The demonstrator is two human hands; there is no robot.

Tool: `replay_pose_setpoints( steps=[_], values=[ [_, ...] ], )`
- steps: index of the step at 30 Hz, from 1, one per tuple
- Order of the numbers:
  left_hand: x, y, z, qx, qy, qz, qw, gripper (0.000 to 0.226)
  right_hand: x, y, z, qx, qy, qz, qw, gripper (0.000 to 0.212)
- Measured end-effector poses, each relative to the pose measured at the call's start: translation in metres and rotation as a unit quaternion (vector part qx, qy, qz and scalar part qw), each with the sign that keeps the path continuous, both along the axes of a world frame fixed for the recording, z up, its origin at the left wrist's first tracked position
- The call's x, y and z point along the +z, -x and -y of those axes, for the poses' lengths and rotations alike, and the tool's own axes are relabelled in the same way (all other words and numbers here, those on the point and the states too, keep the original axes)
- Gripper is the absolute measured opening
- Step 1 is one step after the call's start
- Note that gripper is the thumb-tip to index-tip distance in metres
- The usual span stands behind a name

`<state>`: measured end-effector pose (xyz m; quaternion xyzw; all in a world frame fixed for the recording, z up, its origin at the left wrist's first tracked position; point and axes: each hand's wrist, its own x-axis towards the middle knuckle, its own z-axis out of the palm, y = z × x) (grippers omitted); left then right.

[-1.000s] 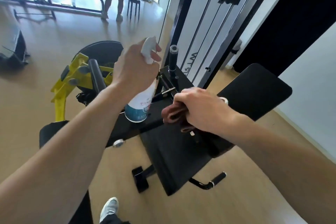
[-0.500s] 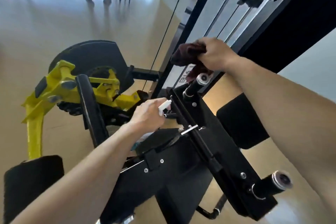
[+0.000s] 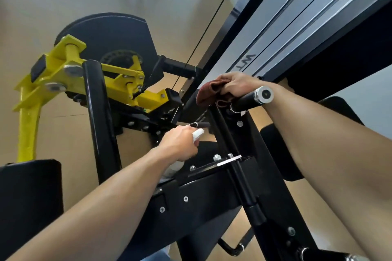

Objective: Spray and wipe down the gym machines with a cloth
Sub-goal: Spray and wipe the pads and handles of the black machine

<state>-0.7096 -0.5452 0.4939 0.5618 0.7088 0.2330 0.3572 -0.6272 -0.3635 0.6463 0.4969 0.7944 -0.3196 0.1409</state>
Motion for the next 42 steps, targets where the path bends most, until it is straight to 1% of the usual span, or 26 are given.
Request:
replay_pose_setpoints(
  steps=[3, 6, 9, 14, 19, 25, 31, 34, 36, 39, 42],
  values=[
    [0.0, 0.0, 0.003, -0.001, 0.016, 0.009, 1.0, 0.016, -0.003, -0.005, -0.001, -0.035, 0.034, -0.062, 0.997, 0.031],
    [0.003, 0.0, 0.002, -0.003, -0.005, 0.008, 1.0, 0.014, -0.006, -0.009, -0.001, -0.047, 0.05, -0.099, 0.993, 0.03],
    [0.007, -0.004, 0.002, -0.022, -0.022, -0.011, 0.999, 0.019, -0.007, -0.008, -0.001, -0.051, 0.047, -0.103, 0.992, 0.031],
    [0.009, -0.002, 0.008, -0.139, -0.012, -0.049, 0.989, 0.02, -0.008, -0.006, -0.003, -0.047, 0.039, -0.089, 0.994, 0.03],
    [0.013, -0.005, 0.009, -0.179, -0.033, -0.081, 0.98, 0.019, -0.012, -0.006, -0.005, -0.06, 0.035, -0.094, 0.993, 0.029],
    [0.011, -0.005, 0.007, -0.16, -0.048, -0.048, 0.985, 0.019, -0.016, -0.008, -0.008, -0.068, 0.021, -0.106, 0.992, 0.033],
    [0.011, -0.006, 0.007, -0.145, -0.046, -0.04, 0.987, 0.02, -0.015, -0.009, -0.007, -0.072, 0.018, -0.11, 0.991, 0.032],
    [0.007, -0.007, 0.006, -0.144, -0.046, -0.055, 0.987, 0.017, -0.015, -0.009, -0.003, -0.071, 0.02, -0.109, 0.991, 0.032],
    [0.002, -0.007, 0.005, -0.108, -0.041, -0.046, 0.992, 0.017, -0.014, -0.009, -0.003, -0.07, 0.022, -0.109, 0.991, 0.031],
    [-0.003, -0.002, 0.002, -0.006, -0.047, -0.024, 0.999, 0.013, -0.012, -0.008, -0.002, -0.075, 0.034, -0.109, 0.991, 0.03],
    [-0.002, -0.004, 0.0, 0.018, -0.055, -0.036, 0.998, 0.007, -0.011, -0.007, 0.0, -0.071, 0.032, -0.104, 0.991, 0.031]
  ],
)
